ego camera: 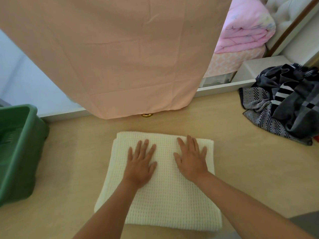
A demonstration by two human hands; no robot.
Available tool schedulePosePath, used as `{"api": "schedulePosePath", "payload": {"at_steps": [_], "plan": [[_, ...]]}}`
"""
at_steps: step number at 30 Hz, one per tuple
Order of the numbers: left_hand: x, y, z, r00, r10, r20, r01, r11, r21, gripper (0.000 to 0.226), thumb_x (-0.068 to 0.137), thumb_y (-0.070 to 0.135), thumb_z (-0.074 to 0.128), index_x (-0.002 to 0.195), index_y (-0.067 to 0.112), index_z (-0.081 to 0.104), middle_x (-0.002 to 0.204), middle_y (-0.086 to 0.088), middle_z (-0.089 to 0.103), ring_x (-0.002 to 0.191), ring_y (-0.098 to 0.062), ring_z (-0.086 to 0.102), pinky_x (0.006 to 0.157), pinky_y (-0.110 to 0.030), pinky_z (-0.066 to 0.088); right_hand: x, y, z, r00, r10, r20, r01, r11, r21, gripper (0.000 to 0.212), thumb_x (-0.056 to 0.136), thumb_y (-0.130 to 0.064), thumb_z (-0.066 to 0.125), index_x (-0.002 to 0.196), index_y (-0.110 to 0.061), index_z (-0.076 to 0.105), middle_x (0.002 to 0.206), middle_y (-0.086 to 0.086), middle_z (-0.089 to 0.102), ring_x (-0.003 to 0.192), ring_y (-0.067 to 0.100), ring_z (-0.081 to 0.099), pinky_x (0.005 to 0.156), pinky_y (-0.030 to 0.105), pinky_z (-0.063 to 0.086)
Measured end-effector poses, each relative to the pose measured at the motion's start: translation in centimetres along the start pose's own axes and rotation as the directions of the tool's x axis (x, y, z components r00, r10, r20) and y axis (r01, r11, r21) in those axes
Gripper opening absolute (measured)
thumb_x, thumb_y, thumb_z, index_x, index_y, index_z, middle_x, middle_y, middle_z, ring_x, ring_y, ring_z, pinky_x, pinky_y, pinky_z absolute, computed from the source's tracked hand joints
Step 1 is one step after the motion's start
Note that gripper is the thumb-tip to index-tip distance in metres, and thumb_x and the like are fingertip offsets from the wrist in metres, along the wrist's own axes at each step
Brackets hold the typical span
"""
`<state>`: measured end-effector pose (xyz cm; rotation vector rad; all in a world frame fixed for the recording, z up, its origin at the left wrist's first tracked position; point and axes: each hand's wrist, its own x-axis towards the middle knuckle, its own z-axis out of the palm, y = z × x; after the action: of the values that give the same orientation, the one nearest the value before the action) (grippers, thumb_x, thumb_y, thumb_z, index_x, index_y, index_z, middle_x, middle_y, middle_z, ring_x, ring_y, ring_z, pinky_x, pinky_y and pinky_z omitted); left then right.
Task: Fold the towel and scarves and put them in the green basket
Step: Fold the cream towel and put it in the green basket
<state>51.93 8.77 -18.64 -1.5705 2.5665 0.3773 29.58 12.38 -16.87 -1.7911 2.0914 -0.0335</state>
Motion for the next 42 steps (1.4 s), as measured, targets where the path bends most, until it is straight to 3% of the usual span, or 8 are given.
{"api": "schedulePosePath", "payload": {"at_steps": [6,10,13,21,25,28,37,42], "plan": [[-2.2,-1.2,-0.2,0.997,0.027,-0.070,-0.029,0.999,-0.029,0.071,0.096,0.063,0.025,0.157,0.029,0.013,0.165,-0.002,-0.003,0.152,-0.024,-0.007,0.120,-0.054,0.002,-0.5,2.1,1.3,0.998,0.002,0.055,0.007,0.987,-0.163,0.077,0.096,-0.066,0.015,0.155,-0.029,-0.017,0.161,0.008,-0.028,0.148,0.026,-0.026,0.113,0.067,-0.013],[-5.4,-1.1,0.4,0.892,0.445,-0.079,-0.450,0.891,-0.057,0.070,0.094,0.063,0.036,0.150,0.020,0.036,0.157,-0.005,0.031,0.144,-0.025,0.029,0.111,-0.052,0.030,-0.6,1.2,0.4,0.923,-0.385,-0.018,0.369,0.895,-0.252,0.075,0.095,-0.041,0.038,0.159,-0.026,0.000,0.166,0.007,-0.009,0.153,0.026,-0.008,0.116,0.069,0.004],[-6.3,-1.8,0.7,0.830,0.552,0.079,-0.557,0.829,0.055,0.079,0.093,0.071,0.032,0.157,0.028,0.015,0.163,-0.005,0.017,0.150,-0.024,0.015,0.121,-0.048,0.015,-1.3,0.7,0.3,0.853,-0.496,0.159,0.521,0.814,-0.255,0.072,0.094,-0.046,0.031,0.157,-0.038,-0.002,0.165,0.001,-0.015,0.152,0.022,-0.015,0.115,0.069,-0.002],[-6.8,-5.4,-1.5,0.982,0.190,0.021,-0.191,0.973,0.131,0.066,0.096,0.017,0.039,0.152,0.046,0.018,0.165,0.000,-0.002,0.150,-0.021,-0.014,0.120,-0.042,-0.012,-3.9,-2.1,0.1,0.967,-0.137,0.214,0.193,0.945,-0.263,0.077,0.094,-0.066,0.024,0.155,-0.037,-0.013,0.166,0.005,-0.012,0.152,0.027,0.005,0.112,0.059,0.019],[-8.0,-4.6,-3.3,0.995,-0.074,-0.067,0.077,0.996,0.045,0.053,0.095,0.029,0.030,0.145,0.037,0.044,0.163,-0.010,0.013,0.150,-0.033,0.008,0.120,-0.048,0.005,-6.6,-5.0,0.5,0.979,-0.101,0.179,0.148,0.950,-0.275,0.073,0.093,-0.061,0.033,0.156,-0.029,0.017,0.153,0.013,0.030,0.134,0.029,0.036,0.103,0.045,0.036],[-10.3,-3.7,-1.7,0.997,0.039,-0.070,-0.040,0.999,-0.012,0.055,0.093,0.046,0.030,0.141,0.029,0.050,0.158,-0.007,0.031,0.146,-0.032,0.026,0.117,-0.051,0.022,-8.2,-5.6,0.6,0.972,-0.214,0.096,0.233,0.923,-0.307,0.060,0.087,-0.053,0.036,0.138,-0.025,0.048,0.130,0.007,0.048,0.116,0.026,0.048,0.094,0.041,0.039],[-17.1,-6.8,2.5,0.996,0.082,0.035,-0.083,0.996,0.029,0.066,0.099,0.065,0.010,0.156,0.033,0.006,0.163,0.000,-0.006,0.151,-0.025,-0.007,0.116,-0.048,-0.005,-13.2,-3.3,2.9,0.915,-0.264,0.304,0.347,0.901,-0.261,0.066,0.106,-0.040,0.026,0.154,-0.036,-0.019,0.156,-0.002,-0.035,0.147,0.015,-0.025,0.123,0.046,-0.003],[-21.0,-6.4,1.3,0.978,0.179,-0.111,-0.176,0.984,0.037,0.050,0.101,0.047,0.029,0.140,0.024,0.051,0.142,-0.001,0.052,0.132,-0.024,0.048,0.108,-0.039,0.039,-15.1,-4.6,3.6,0.902,-0.393,0.179,0.429,0.862,-0.270,0.067,0.102,-0.032,0.031,0.157,-0.024,-0.006,0.156,0.003,-0.028,0.152,0.025,-0.013,0.123,0.045,-0.004]]}}
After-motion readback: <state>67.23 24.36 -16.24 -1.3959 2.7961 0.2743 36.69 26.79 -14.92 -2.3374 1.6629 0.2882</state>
